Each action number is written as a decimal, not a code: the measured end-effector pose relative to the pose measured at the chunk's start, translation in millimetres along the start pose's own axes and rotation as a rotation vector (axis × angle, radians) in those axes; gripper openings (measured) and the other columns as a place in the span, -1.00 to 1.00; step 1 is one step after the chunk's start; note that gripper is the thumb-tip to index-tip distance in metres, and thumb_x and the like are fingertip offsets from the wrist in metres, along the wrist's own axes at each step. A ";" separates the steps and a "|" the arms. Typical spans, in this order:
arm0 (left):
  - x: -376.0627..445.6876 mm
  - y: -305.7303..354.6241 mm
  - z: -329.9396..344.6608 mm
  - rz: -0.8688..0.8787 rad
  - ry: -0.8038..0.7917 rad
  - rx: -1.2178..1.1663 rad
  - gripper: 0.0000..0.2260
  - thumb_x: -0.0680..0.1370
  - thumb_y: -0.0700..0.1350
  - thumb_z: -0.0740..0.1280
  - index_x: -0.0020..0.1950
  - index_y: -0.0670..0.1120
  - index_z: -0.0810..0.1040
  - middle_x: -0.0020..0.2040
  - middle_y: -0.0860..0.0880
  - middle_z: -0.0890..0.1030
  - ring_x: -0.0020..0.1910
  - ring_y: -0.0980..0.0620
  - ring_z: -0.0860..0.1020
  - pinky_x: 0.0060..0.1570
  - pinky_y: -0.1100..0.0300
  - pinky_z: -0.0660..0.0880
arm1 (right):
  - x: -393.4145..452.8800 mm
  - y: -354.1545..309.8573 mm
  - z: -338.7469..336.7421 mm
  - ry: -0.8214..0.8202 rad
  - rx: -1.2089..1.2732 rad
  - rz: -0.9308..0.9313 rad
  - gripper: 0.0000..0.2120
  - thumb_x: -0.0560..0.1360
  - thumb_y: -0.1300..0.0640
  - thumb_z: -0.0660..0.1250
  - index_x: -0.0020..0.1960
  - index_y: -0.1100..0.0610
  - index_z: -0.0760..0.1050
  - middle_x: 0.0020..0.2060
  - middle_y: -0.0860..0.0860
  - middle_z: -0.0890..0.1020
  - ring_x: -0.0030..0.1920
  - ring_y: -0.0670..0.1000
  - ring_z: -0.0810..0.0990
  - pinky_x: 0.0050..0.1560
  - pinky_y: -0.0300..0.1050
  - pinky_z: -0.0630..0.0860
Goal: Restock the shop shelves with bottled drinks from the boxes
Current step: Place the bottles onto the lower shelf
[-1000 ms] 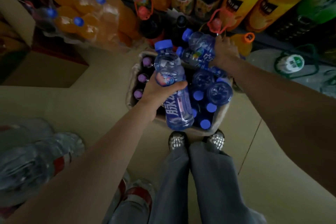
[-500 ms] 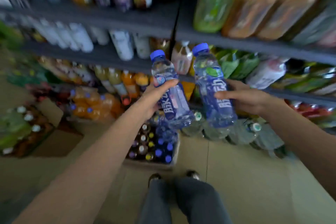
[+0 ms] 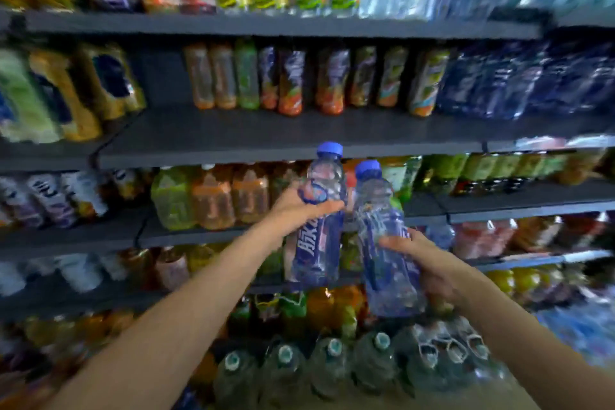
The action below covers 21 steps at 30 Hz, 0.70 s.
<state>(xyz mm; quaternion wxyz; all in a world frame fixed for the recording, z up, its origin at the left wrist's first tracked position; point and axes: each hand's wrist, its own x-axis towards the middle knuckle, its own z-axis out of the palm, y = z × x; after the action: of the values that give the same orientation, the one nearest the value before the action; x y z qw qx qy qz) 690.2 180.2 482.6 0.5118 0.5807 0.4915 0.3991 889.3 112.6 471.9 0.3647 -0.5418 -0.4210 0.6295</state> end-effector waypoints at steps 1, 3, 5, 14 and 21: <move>5.5 10.2 26.1 0.031 0.016 0.017 -0.73 0.38 -0.32 0.47 -0.17 -0.04 0.42 -0.39 0.17 0.59 -0.41 0.32 0.52 -0.30 0.41 0.42 | -5.9 -4.5 -23.5 0.051 -0.049 -0.046 -0.58 0.16 0.17 0.53 -0.01 0.16 0.53 -0.31 0.03 0.68 -0.31 0.00 0.65 -0.23 -0.10 0.60; 21.6 25.2 70.1 0.093 0.045 0.066 -0.64 0.33 -0.35 0.49 -0.15 -0.08 0.35 -0.22 -0.01 0.56 -0.34 0.28 0.50 -0.28 0.42 0.43 | -15.7 -16.9 -70.7 0.110 -0.103 -0.137 -0.56 0.16 0.23 0.50 0.01 0.13 0.51 -0.27 0.02 0.68 -0.28 -0.01 0.64 -0.16 -0.10 0.60; 36.3 40.1 106.1 0.152 0.045 0.151 -0.56 0.28 -0.24 0.56 -0.05 -0.10 0.35 -0.07 -0.08 0.55 -0.20 0.17 0.52 -0.20 0.36 0.41 | -21.9 -29.9 -113.1 0.156 -0.090 -0.223 -0.65 0.27 0.38 0.51 -0.06 0.11 0.49 -0.38 -0.05 0.66 -0.40 -0.11 0.62 -0.36 -0.25 0.55; 115.1 97.1 224.6 0.391 -0.012 0.329 -0.34 0.18 0.02 0.60 0.11 0.07 0.28 0.13 0.00 0.52 0.09 0.04 0.51 -0.04 0.22 0.40 | -0.3 -68.3 -260.2 0.510 -0.257 -0.449 -0.43 0.18 0.26 0.58 0.11 0.06 0.46 0.02 0.16 0.61 0.00 0.13 0.62 0.04 0.09 0.57; 220.4 127.2 304.6 0.554 -0.070 0.283 -0.29 0.17 0.01 0.61 0.15 0.12 0.25 0.21 -0.03 0.44 0.19 0.04 0.44 0.15 0.15 0.41 | 38.1 -101.3 -373.0 0.665 -0.280 -0.394 -0.59 0.25 0.48 0.46 -0.05 0.08 0.49 -0.15 0.06 0.66 -0.17 0.05 0.62 -0.14 -0.08 0.55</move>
<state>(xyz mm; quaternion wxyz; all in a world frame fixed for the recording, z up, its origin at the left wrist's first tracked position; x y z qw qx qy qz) 1048.9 335.4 551.5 0.3144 0.7714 0.3472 0.4307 1253.0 236.2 529.5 0.5171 -0.6691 -0.4576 0.2749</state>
